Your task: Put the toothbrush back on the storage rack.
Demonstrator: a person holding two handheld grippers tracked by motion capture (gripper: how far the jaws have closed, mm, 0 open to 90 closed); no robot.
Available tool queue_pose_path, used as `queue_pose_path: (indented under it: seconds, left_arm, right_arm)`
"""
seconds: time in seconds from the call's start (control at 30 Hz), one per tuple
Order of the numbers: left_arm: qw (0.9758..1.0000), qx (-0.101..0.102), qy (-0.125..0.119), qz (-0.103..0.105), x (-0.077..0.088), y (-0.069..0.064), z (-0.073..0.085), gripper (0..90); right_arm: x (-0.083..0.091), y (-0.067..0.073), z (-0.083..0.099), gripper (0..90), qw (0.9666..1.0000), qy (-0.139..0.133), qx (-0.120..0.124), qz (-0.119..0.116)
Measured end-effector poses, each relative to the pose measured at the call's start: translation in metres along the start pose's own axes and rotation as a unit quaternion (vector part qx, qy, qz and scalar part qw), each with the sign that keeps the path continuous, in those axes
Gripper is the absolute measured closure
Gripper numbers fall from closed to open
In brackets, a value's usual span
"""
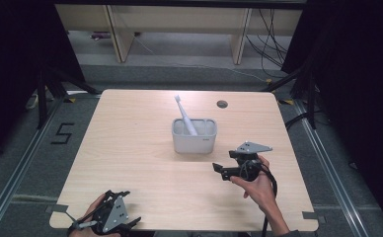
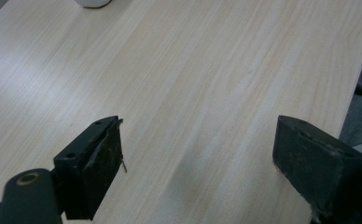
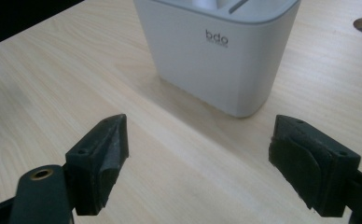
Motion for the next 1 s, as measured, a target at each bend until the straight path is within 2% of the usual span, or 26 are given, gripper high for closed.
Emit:
queue_pose_path:
  seconds: [0.07,0.1,0.2,0.27,0.33,0.47,0.5,0.53,0.6,0.67,0.7,0.73,0.77,0.8,0.83,0.87,0.9,1.0]
  left_arm:
    - [1.0000,-0.001,0.003,0.000,0.001,0.001,0.000,15.4]
    - [1.0000,-0.001,0.008,0.002,0.002,0.001,0.000,15.4]
    - [1.0000,0.000,0.003,-0.003,0.002,0.001,0.000,15.4]
    - [1.0000,-0.002,0.005,0.000,0.002,0.001,0.000,15.4]
    - [1.0000,-0.002,0.003,-0.004,0.002,0.001,0.000,15.4]
    - [0.9999,0.006,0.002,-0.010,0.003,-0.001,0.000,15.4]
    - [1.0000,0.004,0.005,-0.006,0.005,0.000,0.000,15.4]
    - [0.9999,0.006,0.001,-0.012,0.004,0.000,0.000,15.4]
    - [0.9999,0.014,-0.005,0.003,0.005,0.000,0.000,15.2]
    - [0.9999,0.014,-0.009,0.003,0.006,0.000,-0.001,15.1]
    - [0.9997,0.013,-0.019,0.001,0.005,-0.002,-0.001,15.1]
    - [0.9997,0.013,-0.019,0.001,0.005,-0.002,-0.001,15.2]
    - [0.9999,0.012,-0.011,0.001,0.004,-0.002,-0.001,15.1]
    - [0.9999,0.012,-0.011,0.001,0.004,-0.002,-0.001,15.2]
    - [0.9998,0.011,-0.012,-0.010,0.004,-0.002,-0.001,15.2]
    - [0.9999,0.012,-0.009,-0.003,0.005,-0.002,-0.001,15.2]
    - [0.9997,0.017,-0.018,0.000,0.006,-0.002,0.000,15.2]
    - [0.9995,0.022,-0.023,0.001,0.007,-0.002,-0.001,15.2]
  right_arm:
    - [0.000,0.002,0.005,20.3,0.9999,0.005,-0.007,-0.006]
    - [0.000,0.002,0.009,20.3,1.0000,0.008,0.000,0.003]
    - [0.000,0.002,0.013,20.4,0.9999,0.014,0.003,0.004]
    - [0.000,0.005,0.016,20.4,0.9999,0.016,-0.006,-0.002]
    - [0.001,0.005,0.018,20.5,0.9998,0.018,0.006,0.001]
    - [0.002,0.009,0.024,20.6,0.9998,0.016,0.009,-0.001]
    - [0.004,0.013,0.028,20.6,0.9997,0.023,-0.001,0.001]
    - [0.004,0.013,0.028,20.6,0.9997,0.023,-0.001,0.001]
    - [0.003,0.015,0.030,20.6,0.9998,0.020,0.003,-0.005]
    - [0.004,0.017,0.033,20.7,0.9998,0.021,0.006,-0.002]
    - [0.005,0.019,0.035,20.7,0.9996,0.026,0.012,-0.003]
    - [0.005,0.021,0.036,20.7,0.9996,0.026,0.004,-0.007]
    - [0.006,0.022,0.038,20.7,0.9995,0.026,0.021,0.002]
    - [0.006,0.022,0.038,20.7,0.9995,0.026,0.021,0.002]
    - [0.006,0.024,0.039,20.7,0.9995,0.028,0.013,-0.007]
    - [0.007,0.027,0.041,20.7,0.9994,0.033,0.008,-0.004]
    - [0.008,0.028,0.042,20.4,0.9992,0.028,0.029,-0.005]
    - [0.010,0.031,0.045,19.4,0.9993,0.030,0.020,-0.010]
Point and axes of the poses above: each handheld gripper's, and its own axes: x roughly backward along the jaws, z roughly out of its underside, y roughly to its left, the point moved 2 cm from there along -x, roughly forward along the jaws, and after that the axes turned 3 degrees about z, right-handed, at the moved point
